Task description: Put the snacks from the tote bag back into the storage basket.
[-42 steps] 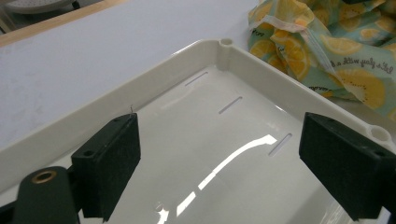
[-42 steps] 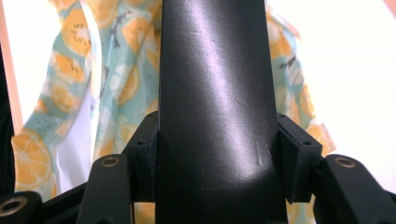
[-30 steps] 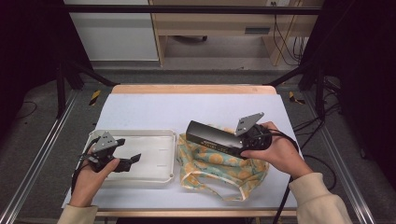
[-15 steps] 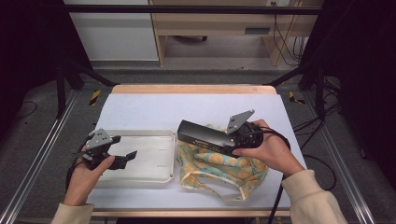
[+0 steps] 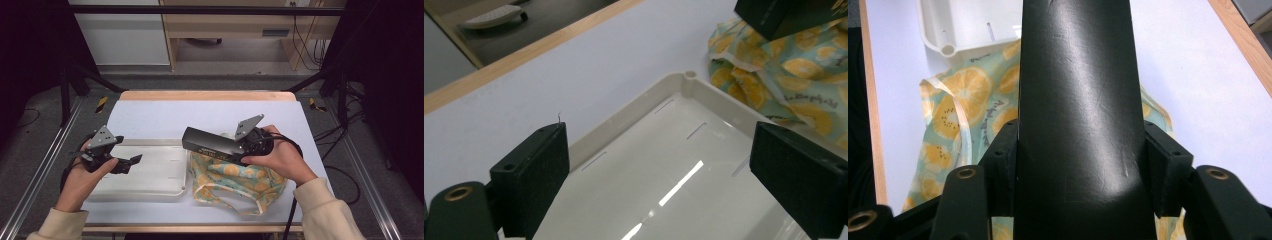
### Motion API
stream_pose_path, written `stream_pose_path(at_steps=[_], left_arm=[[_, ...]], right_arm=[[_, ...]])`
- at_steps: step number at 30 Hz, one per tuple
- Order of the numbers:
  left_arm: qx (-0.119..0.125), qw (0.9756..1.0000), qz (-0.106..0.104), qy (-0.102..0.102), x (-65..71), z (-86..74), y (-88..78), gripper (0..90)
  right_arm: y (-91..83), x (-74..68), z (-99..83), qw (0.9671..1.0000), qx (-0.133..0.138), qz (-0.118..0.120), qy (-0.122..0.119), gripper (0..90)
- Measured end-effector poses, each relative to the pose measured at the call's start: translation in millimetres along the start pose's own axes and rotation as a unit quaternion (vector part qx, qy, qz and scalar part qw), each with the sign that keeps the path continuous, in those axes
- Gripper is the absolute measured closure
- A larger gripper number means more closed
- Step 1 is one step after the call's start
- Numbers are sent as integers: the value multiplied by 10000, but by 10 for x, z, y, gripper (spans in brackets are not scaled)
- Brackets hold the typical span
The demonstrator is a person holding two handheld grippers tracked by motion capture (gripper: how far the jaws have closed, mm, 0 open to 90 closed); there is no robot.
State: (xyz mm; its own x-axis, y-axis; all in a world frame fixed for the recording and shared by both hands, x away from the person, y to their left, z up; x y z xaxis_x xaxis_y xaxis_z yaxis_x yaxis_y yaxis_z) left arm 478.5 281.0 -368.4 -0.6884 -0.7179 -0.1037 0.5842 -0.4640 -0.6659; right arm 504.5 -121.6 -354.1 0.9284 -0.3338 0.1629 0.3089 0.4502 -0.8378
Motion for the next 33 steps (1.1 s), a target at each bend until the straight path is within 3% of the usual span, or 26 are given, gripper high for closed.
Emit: stream_pose_path(at_steps=[5,9,17,21,25,33], left_arm=[[-175,9993,-177,288,-38,162,-41,83],[-234,9982,-384,400,-65,236,-50,82],[-471,9958,-472,629,-22,340,-36,81],[-583,9927,-583,875,58,401,-25,79],[-728,9879,-715,1164,131,465,-2,79],[-938,9813,-816,1471,200,594,34,80]], right_arm=[[34,-25,78,10000,-37,49,-70,432],[78,-27,129,9998,-100,97,-152,432],[176,-66,223,9991,-279,178,-279,432],[229,-120,302,9987,-301,226,-329,432],[286,-160,388,9979,-417,215,-458,433],[387,-249,527,9967,-455,338,-583,432]])
Point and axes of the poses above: each handheld gripper's, and its own axes: y roughly forward along the jaws, z roughly out of its top, x roughly to its right, the point moved 2 cm from there along y, roughly forward along the jaws, and after that the axes turned 6 degrees about -x, right-handed, at the moved point
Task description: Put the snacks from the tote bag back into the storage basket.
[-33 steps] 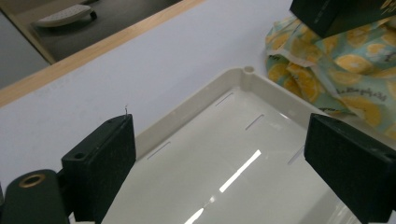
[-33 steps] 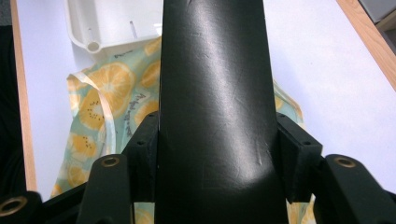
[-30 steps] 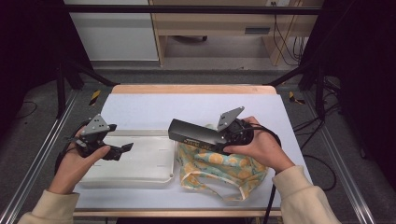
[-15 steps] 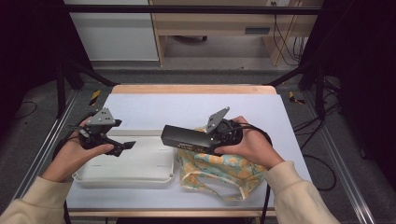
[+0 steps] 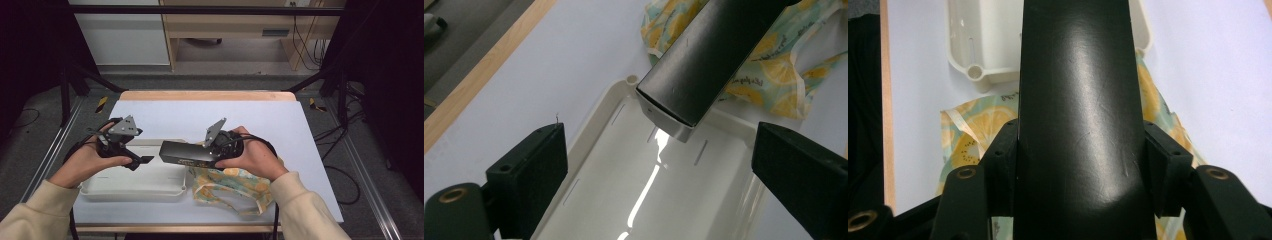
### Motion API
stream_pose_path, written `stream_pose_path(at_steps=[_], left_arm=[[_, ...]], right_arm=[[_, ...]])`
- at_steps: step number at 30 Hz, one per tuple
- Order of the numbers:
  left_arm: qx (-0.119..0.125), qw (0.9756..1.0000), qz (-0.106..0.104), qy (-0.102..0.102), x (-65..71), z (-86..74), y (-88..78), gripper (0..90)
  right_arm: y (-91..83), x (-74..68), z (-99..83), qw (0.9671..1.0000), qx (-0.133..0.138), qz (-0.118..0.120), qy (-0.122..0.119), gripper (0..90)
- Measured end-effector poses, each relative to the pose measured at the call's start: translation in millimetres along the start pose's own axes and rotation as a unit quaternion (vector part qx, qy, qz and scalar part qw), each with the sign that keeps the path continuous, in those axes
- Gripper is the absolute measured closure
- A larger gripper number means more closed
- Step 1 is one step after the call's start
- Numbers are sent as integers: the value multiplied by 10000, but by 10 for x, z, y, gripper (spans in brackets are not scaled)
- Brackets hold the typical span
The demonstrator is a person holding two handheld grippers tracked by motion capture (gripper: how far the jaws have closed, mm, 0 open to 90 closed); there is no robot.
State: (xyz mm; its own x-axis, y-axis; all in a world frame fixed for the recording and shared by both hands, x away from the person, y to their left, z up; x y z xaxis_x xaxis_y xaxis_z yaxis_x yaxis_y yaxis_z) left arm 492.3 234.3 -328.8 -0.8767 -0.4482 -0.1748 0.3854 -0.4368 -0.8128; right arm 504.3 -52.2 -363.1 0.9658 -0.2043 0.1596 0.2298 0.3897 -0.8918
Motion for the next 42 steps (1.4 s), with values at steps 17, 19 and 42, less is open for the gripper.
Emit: stream_pose_path(at_steps=[17,19,42], left_arm=[[-603,9956,-290,658,95,48,124,80],[-722,9942,-316,736,101,47,137,89],[-1266,9799,-762,1341,190,114,390,107]], right_arm=[[62,-77,82,9999,6,129,-72,432],[66,-87,81,9999,-3,127,-57,432],[108,-206,183,9987,29,388,-335,432]])
Point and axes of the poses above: each handheld gripper's, and its own axes: y roughly forward along the jaws, z roughly out of its top, x roughly to its right, the point moved 2 cm from there along y, roughly forward along the jaws, and after that the axes turned 6 degrees about -x, right-handed, at the moved point
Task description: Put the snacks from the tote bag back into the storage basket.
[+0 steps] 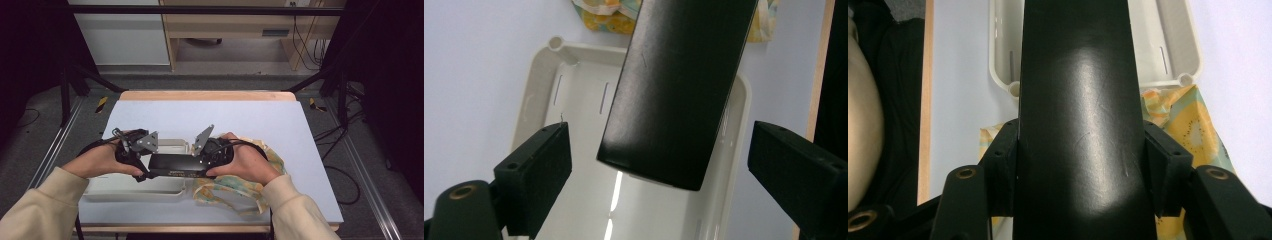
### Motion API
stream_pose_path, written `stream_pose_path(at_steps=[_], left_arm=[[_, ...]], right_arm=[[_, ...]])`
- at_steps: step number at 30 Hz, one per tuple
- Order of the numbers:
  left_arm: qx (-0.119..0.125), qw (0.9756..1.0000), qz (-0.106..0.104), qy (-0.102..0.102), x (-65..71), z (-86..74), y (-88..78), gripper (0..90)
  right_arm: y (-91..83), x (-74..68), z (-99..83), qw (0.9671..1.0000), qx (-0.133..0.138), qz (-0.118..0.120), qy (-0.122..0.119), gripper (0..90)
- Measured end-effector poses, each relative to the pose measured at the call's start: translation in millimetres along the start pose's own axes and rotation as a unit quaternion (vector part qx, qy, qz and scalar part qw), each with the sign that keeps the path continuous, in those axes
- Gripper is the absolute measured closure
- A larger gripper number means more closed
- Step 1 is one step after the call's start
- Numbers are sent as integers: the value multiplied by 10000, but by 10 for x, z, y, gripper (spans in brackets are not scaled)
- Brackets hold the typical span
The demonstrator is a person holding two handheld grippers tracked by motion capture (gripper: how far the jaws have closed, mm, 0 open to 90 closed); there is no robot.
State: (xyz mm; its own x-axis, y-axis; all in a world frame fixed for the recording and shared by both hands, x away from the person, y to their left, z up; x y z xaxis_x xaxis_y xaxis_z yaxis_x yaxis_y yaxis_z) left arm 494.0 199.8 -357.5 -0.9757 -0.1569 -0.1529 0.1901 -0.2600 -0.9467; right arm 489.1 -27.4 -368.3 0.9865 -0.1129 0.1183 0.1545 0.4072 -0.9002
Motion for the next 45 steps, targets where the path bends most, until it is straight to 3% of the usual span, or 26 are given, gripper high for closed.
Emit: stream_pose_path(at_steps=[11,21,35,45], left_arm=[[-128,9997,23,202,-2,83,29,149],[-231,9992,-25,314,-53,89,49,192],[-265,9986,-89,451,-21,126,78,246],[-458,9974,-159,535,-17,101,96,306]], right_arm=[[-11,-2,15,10000,-3,8,-53,432],[3,94,40,10000,-2,-21,-38,432],[-12,28,99,9998,116,5,-136,432],[1,23,108,9998,87,24,-160,431]])
Point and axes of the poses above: each handheld gripper's, and its own axes: y roughly forward along the jaws, z roughly out of its top, x roughly to its right, the point moved 2 cm from there along y, roughly forward along the jaws, and after that the axes turned 6 degrees about -x, right-handed, at the moved point
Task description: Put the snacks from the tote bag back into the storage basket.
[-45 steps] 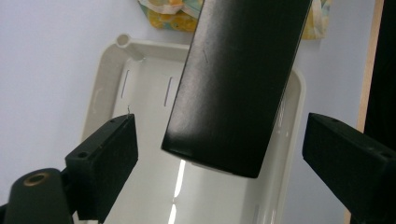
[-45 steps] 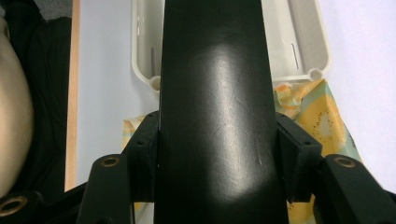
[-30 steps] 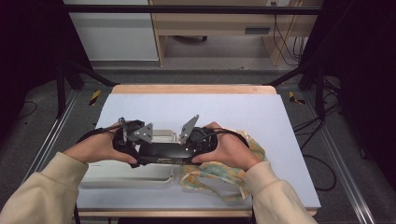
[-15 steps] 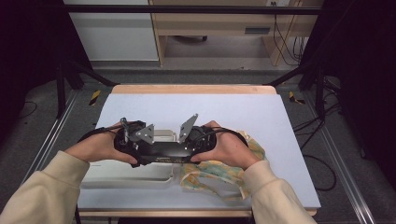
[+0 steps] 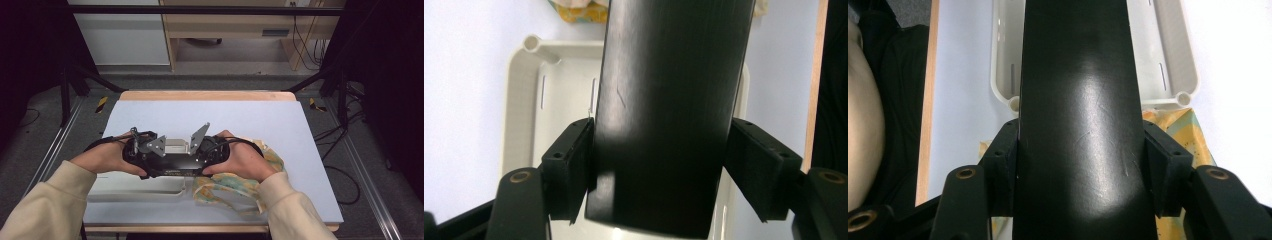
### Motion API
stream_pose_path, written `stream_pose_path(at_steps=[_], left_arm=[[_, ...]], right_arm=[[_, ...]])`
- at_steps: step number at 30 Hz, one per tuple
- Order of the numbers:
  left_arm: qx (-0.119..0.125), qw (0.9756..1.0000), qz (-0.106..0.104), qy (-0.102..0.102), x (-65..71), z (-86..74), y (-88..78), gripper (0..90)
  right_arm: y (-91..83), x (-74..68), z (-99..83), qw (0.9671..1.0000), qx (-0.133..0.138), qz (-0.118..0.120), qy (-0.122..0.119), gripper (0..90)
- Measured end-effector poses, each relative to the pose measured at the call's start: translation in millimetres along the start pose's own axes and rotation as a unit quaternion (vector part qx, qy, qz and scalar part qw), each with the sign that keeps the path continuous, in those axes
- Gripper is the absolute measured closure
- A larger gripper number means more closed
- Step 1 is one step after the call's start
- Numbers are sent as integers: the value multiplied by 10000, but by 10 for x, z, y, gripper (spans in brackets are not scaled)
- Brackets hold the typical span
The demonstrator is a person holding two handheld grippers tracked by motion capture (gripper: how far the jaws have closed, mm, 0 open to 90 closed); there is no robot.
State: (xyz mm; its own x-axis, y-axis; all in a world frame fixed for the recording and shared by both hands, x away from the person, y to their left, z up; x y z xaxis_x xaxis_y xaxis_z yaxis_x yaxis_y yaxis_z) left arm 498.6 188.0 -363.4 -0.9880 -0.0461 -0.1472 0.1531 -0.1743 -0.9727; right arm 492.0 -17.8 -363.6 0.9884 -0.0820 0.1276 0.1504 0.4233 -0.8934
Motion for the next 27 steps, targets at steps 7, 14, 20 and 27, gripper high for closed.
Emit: stream_pose_path(at_steps=[7,14,20,27], left_arm=[[-98,9999,26,63,-1,10,5,371],[-257,9995,56,152,14,21,19,398],[-269,9995,12,132,40,11,20,421],[-233,9996,65,175,24,-5,-10,432]], right_arm=[[-13,-7,-13,10000,-7,13,-11,432],[4,-3,-9,10000,-25,18,-62,430],[23,-1,-12,9999,-40,50,-136,425],[42,37,-6,9999,-56,91,-133,408]])
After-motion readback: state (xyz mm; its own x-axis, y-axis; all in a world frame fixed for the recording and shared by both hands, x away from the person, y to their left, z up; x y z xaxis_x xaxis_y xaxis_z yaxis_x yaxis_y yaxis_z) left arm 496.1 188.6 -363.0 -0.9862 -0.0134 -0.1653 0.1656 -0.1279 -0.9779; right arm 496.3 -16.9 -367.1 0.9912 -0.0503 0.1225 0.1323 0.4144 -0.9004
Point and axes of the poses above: each handheld gripper's, and its own axes: y roughly forward along the jaws, z roughly out of its top, x roughly to its right, the point moved 2 cm from there along y, roughly forward along the jaws, and after that the axes turned 6 degrees about -x, right-handed, at the moved point
